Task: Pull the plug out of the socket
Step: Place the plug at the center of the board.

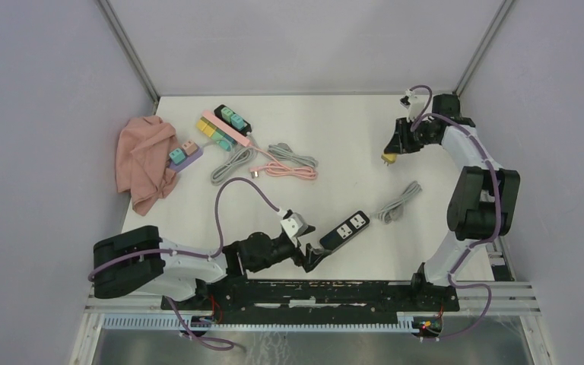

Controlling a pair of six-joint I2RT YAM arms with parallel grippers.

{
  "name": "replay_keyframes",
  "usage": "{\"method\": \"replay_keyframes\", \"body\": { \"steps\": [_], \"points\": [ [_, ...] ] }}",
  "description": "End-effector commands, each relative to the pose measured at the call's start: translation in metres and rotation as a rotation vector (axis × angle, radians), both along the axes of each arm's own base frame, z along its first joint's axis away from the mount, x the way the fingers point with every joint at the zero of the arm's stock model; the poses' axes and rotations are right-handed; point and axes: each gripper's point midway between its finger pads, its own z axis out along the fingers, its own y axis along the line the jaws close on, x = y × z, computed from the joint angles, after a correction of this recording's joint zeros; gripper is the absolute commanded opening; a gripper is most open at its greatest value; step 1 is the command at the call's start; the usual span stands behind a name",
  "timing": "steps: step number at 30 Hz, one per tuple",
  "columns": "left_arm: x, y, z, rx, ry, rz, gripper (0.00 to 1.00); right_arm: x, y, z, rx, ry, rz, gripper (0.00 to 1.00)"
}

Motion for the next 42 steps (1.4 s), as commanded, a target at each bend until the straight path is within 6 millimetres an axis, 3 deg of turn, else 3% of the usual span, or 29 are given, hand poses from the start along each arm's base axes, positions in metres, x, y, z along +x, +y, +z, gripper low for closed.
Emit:
{"method": "replay_keyframes", "body": {
  "steps": [1,4,12,16,21,26,31,39,42],
  "points": [
    [0.002,0.009,0.018,-0.103,0.026,0.041,0.90,0.056,-0.005,-0.001,-0.013,-0.045,-0.263,0.05],
    [0.003,0.015,0.018,-0.114,0.029,0.056,0.92,0.069,0.003,-0.009,0.048,-0.001,-0.285,0.15],
    [0.005,0.029,0.019,-0.132,0.033,0.090,0.93,0.101,0.012,-0.038,0.147,0.097,-0.341,0.25],
    [0.007,0.033,0.019,-0.134,0.031,0.104,0.94,0.106,0.011,-0.048,0.130,0.109,-0.337,0.43],
    [0.008,0.035,0.017,-0.130,0.035,0.113,0.95,0.103,0.004,-0.056,0.080,0.110,-0.323,0.53],
    [0.007,0.035,0.020,-0.136,0.038,0.109,0.95,0.101,-0.013,-0.034,0.023,0.040,-0.318,0.63],
    [0.006,0.036,0.027,-0.156,0.037,0.105,0.98,0.086,-0.023,0.009,-0.022,-0.067,-0.259,0.66],
    [0.010,0.037,0.036,-0.199,0.097,0.097,0.99,0.015,0.015,0.087,0.009,-0.282,0.108,0.65],
    [0.015,0.038,0.040,-0.239,0.151,0.087,0.99,-0.016,0.031,0.103,0.016,-0.346,0.211,0.66]
  ]
}}
